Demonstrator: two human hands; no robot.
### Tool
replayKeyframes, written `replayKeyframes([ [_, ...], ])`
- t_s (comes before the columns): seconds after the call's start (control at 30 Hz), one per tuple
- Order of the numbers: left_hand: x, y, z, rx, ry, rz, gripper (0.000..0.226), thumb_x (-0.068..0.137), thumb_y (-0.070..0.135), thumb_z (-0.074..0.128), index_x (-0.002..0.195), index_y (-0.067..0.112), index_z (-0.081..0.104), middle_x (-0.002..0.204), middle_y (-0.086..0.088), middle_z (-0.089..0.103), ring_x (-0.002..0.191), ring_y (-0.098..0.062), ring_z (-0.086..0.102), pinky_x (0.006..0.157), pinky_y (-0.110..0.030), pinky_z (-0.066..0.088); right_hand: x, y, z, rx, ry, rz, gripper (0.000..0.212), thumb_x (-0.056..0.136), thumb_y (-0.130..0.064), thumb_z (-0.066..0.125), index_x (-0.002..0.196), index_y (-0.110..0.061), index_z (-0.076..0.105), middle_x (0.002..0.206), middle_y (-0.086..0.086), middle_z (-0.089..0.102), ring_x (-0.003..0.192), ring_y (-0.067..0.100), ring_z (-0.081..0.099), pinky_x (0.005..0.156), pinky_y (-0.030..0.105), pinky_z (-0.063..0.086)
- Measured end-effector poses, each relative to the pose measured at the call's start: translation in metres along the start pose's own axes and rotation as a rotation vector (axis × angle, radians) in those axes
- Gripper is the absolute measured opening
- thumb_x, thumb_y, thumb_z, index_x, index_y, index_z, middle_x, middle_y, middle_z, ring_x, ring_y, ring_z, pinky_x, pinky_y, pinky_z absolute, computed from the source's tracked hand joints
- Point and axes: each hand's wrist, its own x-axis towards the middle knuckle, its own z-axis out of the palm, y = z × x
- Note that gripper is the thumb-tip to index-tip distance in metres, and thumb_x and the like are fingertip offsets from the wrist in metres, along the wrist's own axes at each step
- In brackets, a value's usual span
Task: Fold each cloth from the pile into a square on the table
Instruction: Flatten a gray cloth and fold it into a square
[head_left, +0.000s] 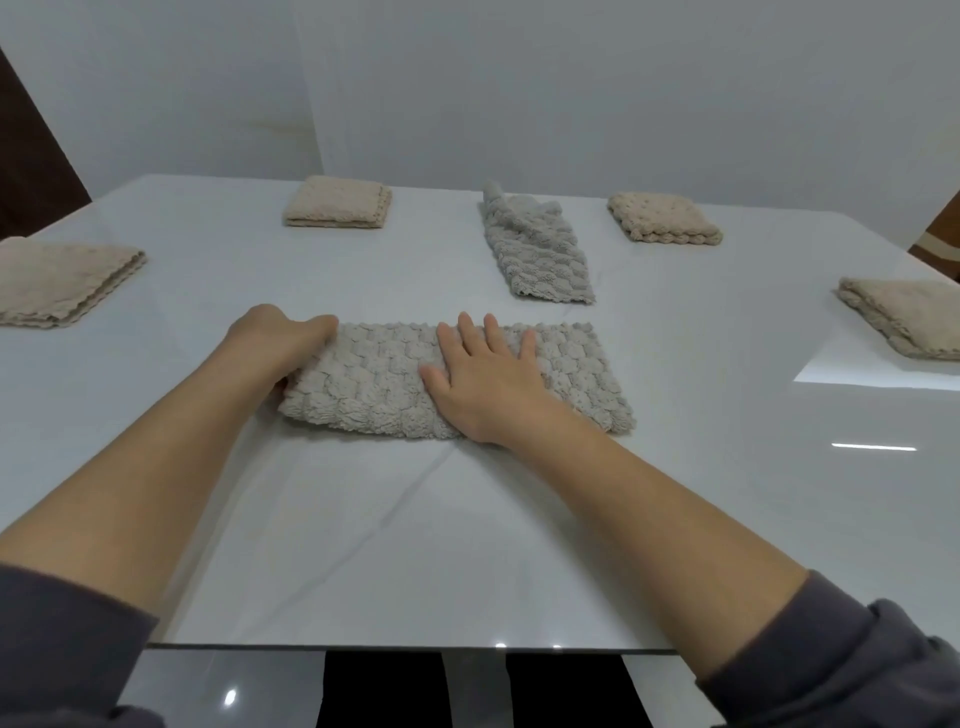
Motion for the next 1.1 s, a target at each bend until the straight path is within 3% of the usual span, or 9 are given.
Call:
replayKeyframes([
  [0.2,-0.002,0.005,-0.007,0.135,-0.126,-0.062,0.046,0.08,0.044,0.072,0.074,0.003,0.052,0.062,-0.012,0.048,0.048,-0.022,0.038,0.048,-0.026,0.026,-0.004,0.005,0.0,-0.015,0.001,0.016,0.064,0.1,-0.052,0.013,0.156,-0.021,0.003,0.164,0.003,-0.003,0.149,0.027,-0.01,0.115,0.061,-0.008],
  [0.4,-0.004,0.008,-0.014,-0.158,-0.299,-0.128,0.044,0.08,0.035,0.075,0.11,0.005,0.064,0.108,-0.013,0.067,0.086,-0.025,0.061,0.069,-0.031,0.048,-0.004,0.004,-0.011,0.087,-0.023,0.018,0.062,0.101,-0.046,0.023,0.155,-0.02,0.01,0.163,0.005,0.001,0.15,0.027,-0.006,0.117,0.058,-0.007],
  [0.57,-0.022,0.036,-0.012,-0.297,-0.429,-0.108,0.037,0.085,0.034,0.068,0.111,0.007,0.064,0.107,-0.012,0.071,0.096,-0.026,0.067,0.082,-0.037,0.054,-0.012,-0.003,-0.037,0.434,0.2,-0.076,0.048,0.101,-0.02,0.039,0.146,-0.007,0.038,0.152,0.009,0.037,0.141,0.02,0.031,0.113,0.029,0.022],
  [0.7,-0.037,0.053,-0.003,-0.396,-0.473,-0.103,0.031,0.091,0.035,0.063,0.107,0.008,0.062,0.101,-0.011,0.07,0.086,-0.022,0.067,0.076,-0.034,0.055,-0.009,-0.003,-0.04,0.839,0.14,0.1,0.039,0.095,-0.014,0.044,0.127,0.004,0.057,0.12,0.015,0.065,0.109,0.03,0.061,0.099,0.038,0.047],
  [0.73,-0.039,0.055,0.0,-0.439,-0.495,-0.112,0.029,0.092,0.035,0.061,0.103,0.008,0.062,0.098,-0.011,0.07,0.084,-0.022,0.067,0.075,-0.034,0.055,-0.009,-0.004,-0.038,0.985,0.102,0.149,0.04,0.093,-0.01,0.043,0.123,0.014,0.052,0.112,0.024,0.065,0.122,0.044,0.041,0.1,0.063,0.033],
  [0.77,-0.042,0.056,0.003,-0.481,-0.517,-0.122,0.028,0.092,0.036,0.06,0.1,0.008,0.061,0.095,-0.011,0.069,0.082,-0.021,0.066,0.074,-0.033,0.056,-0.008,-0.004,-0.038,1.117,0.052,0.203,0.041,0.092,-0.006,0.042,0.124,0.02,0.043,0.098,0.0,0.038,0.113,0.021,0.025,0.071,0.054,0.016],
  [0.8,-0.043,0.056,0.005,-0.505,-0.532,-0.131,0.028,0.093,0.036,0.059,0.097,0.008,0.061,0.093,-0.011,0.069,0.082,-0.022,0.066,0.073,-0.034,0.056,-0.008,-0.005,-0.039,1.222,0.008,0.248,0.042,0.092,-0.003,0.042,0.126,0.022,0.037,0.129,0.031,0.027,0.122,0.041,0.032,0.096,0.065,0.033],
  [0.87,-0.041,0.051,0.007,-0.518,-0.532,-0.141,0.03,0.092,0.037,0.06,0.1,0.008,0.062,0.095,-0.012,0.07,0.083,-0.023,0.067,0.07,-0.035,0.055,-0.009,-0.004,-0.039,1.297,0.005,0.296,0.042,0.094,-0.002,0.043,0.128,0.023,0.038,0.129,0.039,0.04,0.119,0.05,0.045,0.082,0.037,0.054],
  [1.1,-0.017,0.01,-0.003,-0.224,-0.182,-0.044,0.023,0.089,0.029,0.064,0.095,0.008,0.061,0.081,-0.012,0.065,0.065,-0.025,0.06,0.063,-0.027,0.049,-0.009,-0.007,-0.031,1.28,0.158,0.164,0.05,0.1,-0.013,0.036,0.15,-0.013,0.034,0.152,-0.002,0.038,0.141,0.012,0.033,0.117,0.03,0.024],
])
